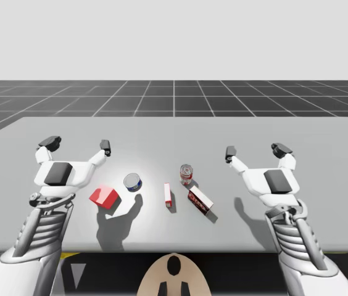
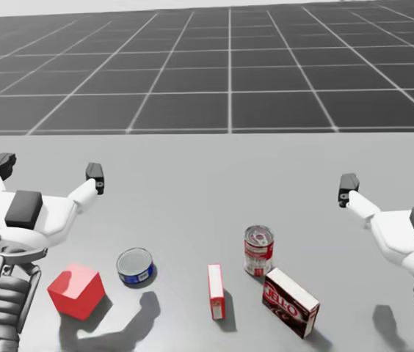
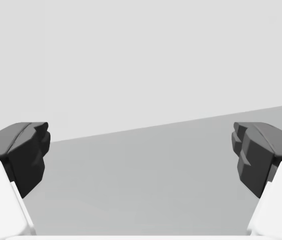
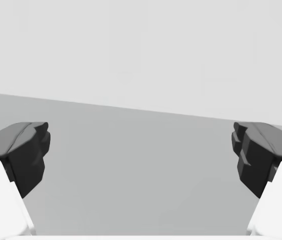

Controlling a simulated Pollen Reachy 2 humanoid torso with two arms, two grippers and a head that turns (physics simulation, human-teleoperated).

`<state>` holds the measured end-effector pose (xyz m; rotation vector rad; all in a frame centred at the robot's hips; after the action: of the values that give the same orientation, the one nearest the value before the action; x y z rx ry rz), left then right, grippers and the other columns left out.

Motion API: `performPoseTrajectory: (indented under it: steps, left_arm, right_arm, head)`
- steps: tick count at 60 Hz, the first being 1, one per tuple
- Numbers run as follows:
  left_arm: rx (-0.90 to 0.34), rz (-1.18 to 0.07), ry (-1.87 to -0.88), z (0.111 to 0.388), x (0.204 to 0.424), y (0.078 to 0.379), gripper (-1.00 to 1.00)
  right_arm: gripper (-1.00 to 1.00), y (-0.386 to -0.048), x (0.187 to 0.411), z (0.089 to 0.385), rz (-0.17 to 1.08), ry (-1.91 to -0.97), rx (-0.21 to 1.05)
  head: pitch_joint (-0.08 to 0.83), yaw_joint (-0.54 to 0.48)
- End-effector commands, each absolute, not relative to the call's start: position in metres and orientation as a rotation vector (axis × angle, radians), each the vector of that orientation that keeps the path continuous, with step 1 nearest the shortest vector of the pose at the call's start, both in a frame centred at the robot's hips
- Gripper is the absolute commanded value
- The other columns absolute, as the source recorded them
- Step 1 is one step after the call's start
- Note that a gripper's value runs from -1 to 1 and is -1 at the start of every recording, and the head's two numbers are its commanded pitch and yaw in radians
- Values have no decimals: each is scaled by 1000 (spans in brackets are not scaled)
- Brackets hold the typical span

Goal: Find the red cube and pick it up.

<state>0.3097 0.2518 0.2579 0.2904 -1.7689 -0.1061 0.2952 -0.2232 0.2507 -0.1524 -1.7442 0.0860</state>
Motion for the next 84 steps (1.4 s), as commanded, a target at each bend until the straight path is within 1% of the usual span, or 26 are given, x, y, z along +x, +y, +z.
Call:
performPoseTrajectory:
  steps: [1, 14, 27, 34, 44, 50, 55, 61, 62, 66, 69, 70, 72, 74, 80, 81, 84]
  left_arm:
    - [289, -103, -1767, 258, 310, 252, -1000]
    - [288, -99, -1764, 258, 310, 252, -1000]
    - [273, -94, -1757, 258, 310, 252, -1000]
    - [260, -89, -1754, 259, 310, 252, -1000]
    - [237, -83, -1750, 259, 310, 252, -1000]
    - [175, -69, -1740, 263, 307, 252, -1000]
    - [113, -53, -1733, 271, 296, 255, -1000]
    - [112, -84, -1728, 274, 283, 261, -1000]
    - [91, -93, -1719, 275, 278, 263, -1000]
    - [52, -114, -1697, 275, 269, 266, -1000]
    - [20, -144, -1673, 274, 261, 268, -1000]
    - [-12, -173, -1648, 272, 255, 269, -1000]
    - [-19, -183, -1641, 271, 252, 270, -1000]
    - [-64, -211, -1606, 267, 242, 275, -1000]
    - [-114, -243, -1562, 260, 225, 280, -1000]
    - [-127, -249, -1548, 255, 220, 281, -1000]
    - [-136, -251, -1529, 248, 213, 282, -1000]
  right_arm:
    - [-1000, -222, 295, 249, 102, -1745, -157]
    - [-1000, -219, 294, 248, 130, -1733, -142]
    - [-1000, -215, 293, 245, 162, -1717, -125]
    - [-1000, -215, 293, 243, 174, -1707, -110]
    - [-1000, -214, 292, 242, 188, -1699, -94]
    - [-1000, -214, 292, 242, 192, -1695, -90]
    - [-1000, -214, 293, 240, 188, -1687, -89]
    - [-1000, -213, 292, 240, 188, -1684, -86]
    - [-1000, -213, 292, 240, 190, -1683, -84]
    - [-1000, -213, 292, 240, 191, -1683, -85]
    - [-1000, -213, 292, 240, 190, -1682, -84]
    - [-1000, -213, 292, 240, 190, -1683, -84]
    - [-1000, -213, 292, 240, 189, -1683, -85]
    - [-1000, -213, 292, 240, 189, -1682, -84]
    - [-1000, -213, 292, 240, 189, -1682, -86]
    - [-1000, -213, 292, 240, 189, -1682, -87]
    - [-1000, -213, 292, 240, 188, -1682, -86]
  head:
    - [496, 115]
    - [609, 280]
    - [680, 420]
    - [708, 447]
    - [727, 453]
    - [720, 449]
    - [712, 439]
    - [714, 436]
    - [715, 436]
    - [715, 437]
    - [715, 439]
    - [714, 439]
    - [715, 439]
    - [715, 439]
    - [717, 438]
    - [718, 438]
    - [718, 437]
